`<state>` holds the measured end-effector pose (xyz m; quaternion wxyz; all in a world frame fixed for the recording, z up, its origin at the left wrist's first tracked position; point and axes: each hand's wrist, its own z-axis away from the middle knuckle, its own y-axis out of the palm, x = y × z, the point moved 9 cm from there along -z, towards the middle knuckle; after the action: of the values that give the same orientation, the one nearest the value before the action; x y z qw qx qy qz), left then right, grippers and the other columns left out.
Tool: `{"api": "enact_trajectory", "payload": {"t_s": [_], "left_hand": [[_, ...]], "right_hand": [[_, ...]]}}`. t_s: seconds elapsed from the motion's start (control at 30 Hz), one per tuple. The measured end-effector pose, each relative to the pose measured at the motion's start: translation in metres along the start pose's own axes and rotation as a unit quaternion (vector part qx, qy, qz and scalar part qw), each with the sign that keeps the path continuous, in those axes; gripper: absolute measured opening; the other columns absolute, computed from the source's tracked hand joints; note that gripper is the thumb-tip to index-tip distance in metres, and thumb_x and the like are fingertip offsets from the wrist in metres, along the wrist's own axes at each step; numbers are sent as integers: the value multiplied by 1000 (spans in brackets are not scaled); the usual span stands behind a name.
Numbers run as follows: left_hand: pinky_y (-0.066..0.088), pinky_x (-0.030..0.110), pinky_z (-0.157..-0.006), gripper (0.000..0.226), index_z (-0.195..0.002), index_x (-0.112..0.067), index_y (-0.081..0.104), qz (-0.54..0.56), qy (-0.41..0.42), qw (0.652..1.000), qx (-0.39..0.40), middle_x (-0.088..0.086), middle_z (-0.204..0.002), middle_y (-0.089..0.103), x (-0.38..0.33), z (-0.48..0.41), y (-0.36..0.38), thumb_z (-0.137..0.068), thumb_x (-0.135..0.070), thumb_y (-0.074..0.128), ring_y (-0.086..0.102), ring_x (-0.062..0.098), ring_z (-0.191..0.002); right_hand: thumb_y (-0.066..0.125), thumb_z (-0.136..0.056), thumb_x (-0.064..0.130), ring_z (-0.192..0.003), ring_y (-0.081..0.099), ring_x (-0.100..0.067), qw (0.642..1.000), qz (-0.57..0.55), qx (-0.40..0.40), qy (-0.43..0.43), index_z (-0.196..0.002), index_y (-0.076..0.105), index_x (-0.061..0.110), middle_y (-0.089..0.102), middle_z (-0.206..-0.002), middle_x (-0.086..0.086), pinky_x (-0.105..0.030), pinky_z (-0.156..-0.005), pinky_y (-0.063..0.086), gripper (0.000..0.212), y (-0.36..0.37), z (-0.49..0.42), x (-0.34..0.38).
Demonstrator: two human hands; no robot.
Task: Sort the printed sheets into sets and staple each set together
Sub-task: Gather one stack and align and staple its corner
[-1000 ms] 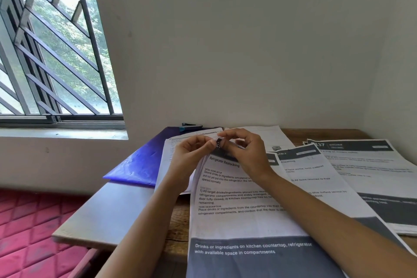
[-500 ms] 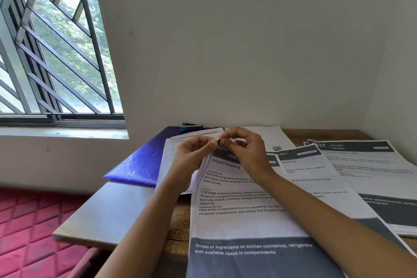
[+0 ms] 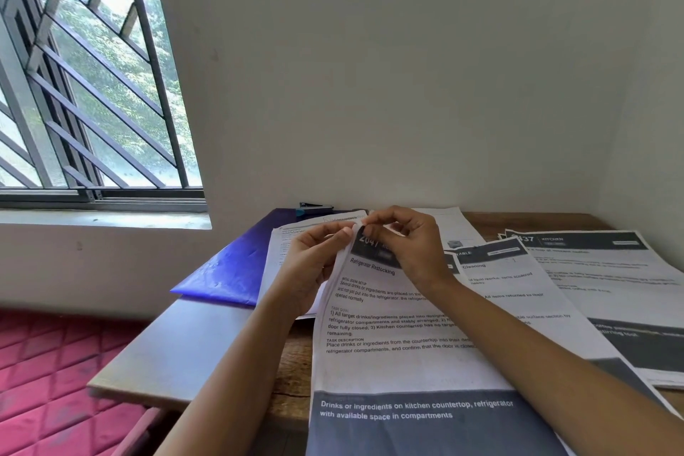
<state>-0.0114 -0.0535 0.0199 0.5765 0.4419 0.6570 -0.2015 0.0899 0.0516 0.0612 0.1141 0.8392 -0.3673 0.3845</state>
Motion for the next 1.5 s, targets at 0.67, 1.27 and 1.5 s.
{"api": "enact_trajectory", "payload": {"t_s": [0.67, 1.27, 1.5], "left_hand": [[55, 27, -67, 30, -98, -9, 65, 20, -10, 1000, -2, 17, -94, 69, 1, 0, 2, -72, -20, 74, 65, 20, -73], [58, 25, -60, 15, -100, -6, 60, 42, -8, 999, 0, 11, -79, 72, -5, 1, 1, -86, -5, 64, 67, 16, -61], [49, 23, -59, 19, -97, -7, 67, -12, 60, 997, -40, 5, -77, 73, -12, 1, -5, -79, -10, 74, 64, 13, -67]], "right_hand": [[79, -73, 30, -102, 53, -8, 996, 90, 17, -8, -89, 76, 34, 71, -90, 12, -14, -84, 40, 17, 3, -1, -2], [74, -81, 22, -97, 60, -18, 999, 38, 32, -3, -79, 67, 31, 70, -86, 9, -30, -86, 41, 12, 6, -2, -3], [77, -77, 23, -98, 59, -16, 998, 63, 22, -10, -76, 70, 36, 71, -84, 12, -29, -86, 39, 15, 2, -4, 0]]}}
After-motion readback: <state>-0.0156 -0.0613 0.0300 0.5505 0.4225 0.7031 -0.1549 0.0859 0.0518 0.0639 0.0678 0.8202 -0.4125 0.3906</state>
